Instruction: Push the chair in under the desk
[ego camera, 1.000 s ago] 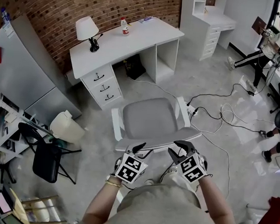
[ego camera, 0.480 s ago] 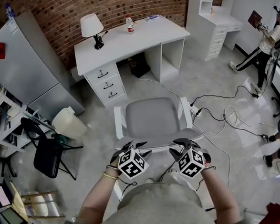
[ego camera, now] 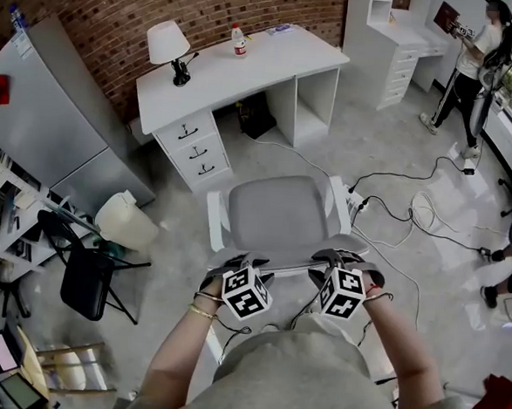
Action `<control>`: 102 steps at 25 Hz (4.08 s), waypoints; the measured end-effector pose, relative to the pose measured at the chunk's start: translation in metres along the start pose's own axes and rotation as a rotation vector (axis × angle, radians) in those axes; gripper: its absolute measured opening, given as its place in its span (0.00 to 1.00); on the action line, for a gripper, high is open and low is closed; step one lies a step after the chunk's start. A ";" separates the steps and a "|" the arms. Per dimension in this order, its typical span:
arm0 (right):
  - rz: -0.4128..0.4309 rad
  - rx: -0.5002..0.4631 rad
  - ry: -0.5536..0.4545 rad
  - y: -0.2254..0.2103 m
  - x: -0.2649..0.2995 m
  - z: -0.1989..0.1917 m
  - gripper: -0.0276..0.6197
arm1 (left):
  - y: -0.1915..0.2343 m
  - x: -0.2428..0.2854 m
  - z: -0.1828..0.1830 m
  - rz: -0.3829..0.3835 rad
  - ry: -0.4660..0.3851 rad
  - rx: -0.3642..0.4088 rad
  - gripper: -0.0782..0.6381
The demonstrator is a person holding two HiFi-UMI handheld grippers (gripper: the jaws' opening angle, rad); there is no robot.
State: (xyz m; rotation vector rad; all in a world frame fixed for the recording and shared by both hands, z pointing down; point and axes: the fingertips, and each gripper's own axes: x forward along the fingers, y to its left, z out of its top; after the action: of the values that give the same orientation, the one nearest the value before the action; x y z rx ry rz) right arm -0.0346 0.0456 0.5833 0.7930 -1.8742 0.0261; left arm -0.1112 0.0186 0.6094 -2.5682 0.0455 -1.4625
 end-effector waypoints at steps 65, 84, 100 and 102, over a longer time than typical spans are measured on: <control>0.150 -0.356 0.033 -0.018 0.052 -0.039 0.09 | 0.014 0.071 0.007 0.019 0.276 0.101 0.20; 0.146 -0.401 0.013 -0.050 0.062 -0.045 0.09 | 0.044 0.086 0.016 0.065 0.311 0.083 0.20; 0.152 -0.411 0.015 -0.076 0.069 -0.053 0.09 | 0.062 0.099 0.027 0.066 0.335 0.054 0.20; 0.149 -0.414 0.017 -0.079 0.070 -0.053 0.09 | 0.065 0.100 0.028 0.068 0.335 0.054 0.20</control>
State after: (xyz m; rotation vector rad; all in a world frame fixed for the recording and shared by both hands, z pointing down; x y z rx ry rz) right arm 0.0352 -0.0322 0.6389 0.3675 -1.8341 -0.2538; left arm -0.0320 -0.0531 0.6688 -2.2302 0.1363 -1.8229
